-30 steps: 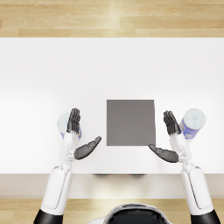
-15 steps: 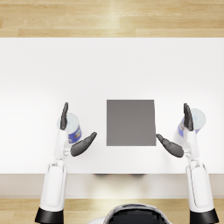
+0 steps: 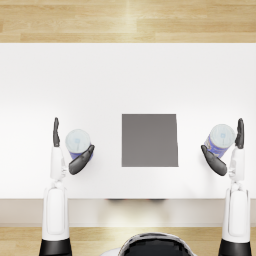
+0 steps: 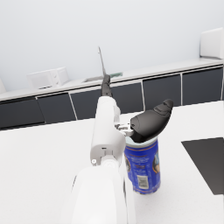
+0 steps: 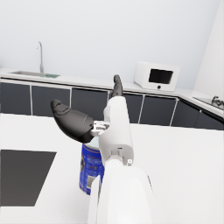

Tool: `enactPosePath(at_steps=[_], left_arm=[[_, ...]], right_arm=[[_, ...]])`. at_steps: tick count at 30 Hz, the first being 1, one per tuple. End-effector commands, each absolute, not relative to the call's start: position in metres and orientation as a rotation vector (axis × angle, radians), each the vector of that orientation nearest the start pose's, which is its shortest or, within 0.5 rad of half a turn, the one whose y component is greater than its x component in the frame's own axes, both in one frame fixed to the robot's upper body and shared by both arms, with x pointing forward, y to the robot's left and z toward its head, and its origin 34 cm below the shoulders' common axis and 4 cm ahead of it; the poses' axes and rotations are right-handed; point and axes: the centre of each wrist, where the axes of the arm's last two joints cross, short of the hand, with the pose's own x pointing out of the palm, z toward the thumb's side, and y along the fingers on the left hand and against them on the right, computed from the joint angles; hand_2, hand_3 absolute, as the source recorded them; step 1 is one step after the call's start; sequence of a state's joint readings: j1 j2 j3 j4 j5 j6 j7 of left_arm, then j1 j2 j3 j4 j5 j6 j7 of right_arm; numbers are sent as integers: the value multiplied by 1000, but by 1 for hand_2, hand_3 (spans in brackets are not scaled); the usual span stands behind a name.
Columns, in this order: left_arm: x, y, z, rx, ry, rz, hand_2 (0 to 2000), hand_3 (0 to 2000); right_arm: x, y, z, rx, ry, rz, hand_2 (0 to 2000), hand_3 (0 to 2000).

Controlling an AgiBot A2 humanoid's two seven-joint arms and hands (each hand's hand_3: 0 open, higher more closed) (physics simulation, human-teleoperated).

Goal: Pick up the blue can on the left and place it in the middle, then pick up the blue can on the right and place it on top of the can in the middle

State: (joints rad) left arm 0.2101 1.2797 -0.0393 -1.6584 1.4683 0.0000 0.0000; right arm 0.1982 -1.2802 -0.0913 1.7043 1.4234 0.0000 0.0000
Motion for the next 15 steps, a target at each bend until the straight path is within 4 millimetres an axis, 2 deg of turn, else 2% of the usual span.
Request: enactPosePath(at_steps=[1,12,15], left_arm=[[269,258,171,326,-41,-1511,0,0],[278,255,132,195,58,-1526,0,0],[280,255,121,156,85,-1525,0,0]], right_arm=[[262,-272,186,-331,-120,1456,0,0],[273,-281,134,-148,10,1435,0,0],[278,-283,125,-111,30,1426,0,0]])
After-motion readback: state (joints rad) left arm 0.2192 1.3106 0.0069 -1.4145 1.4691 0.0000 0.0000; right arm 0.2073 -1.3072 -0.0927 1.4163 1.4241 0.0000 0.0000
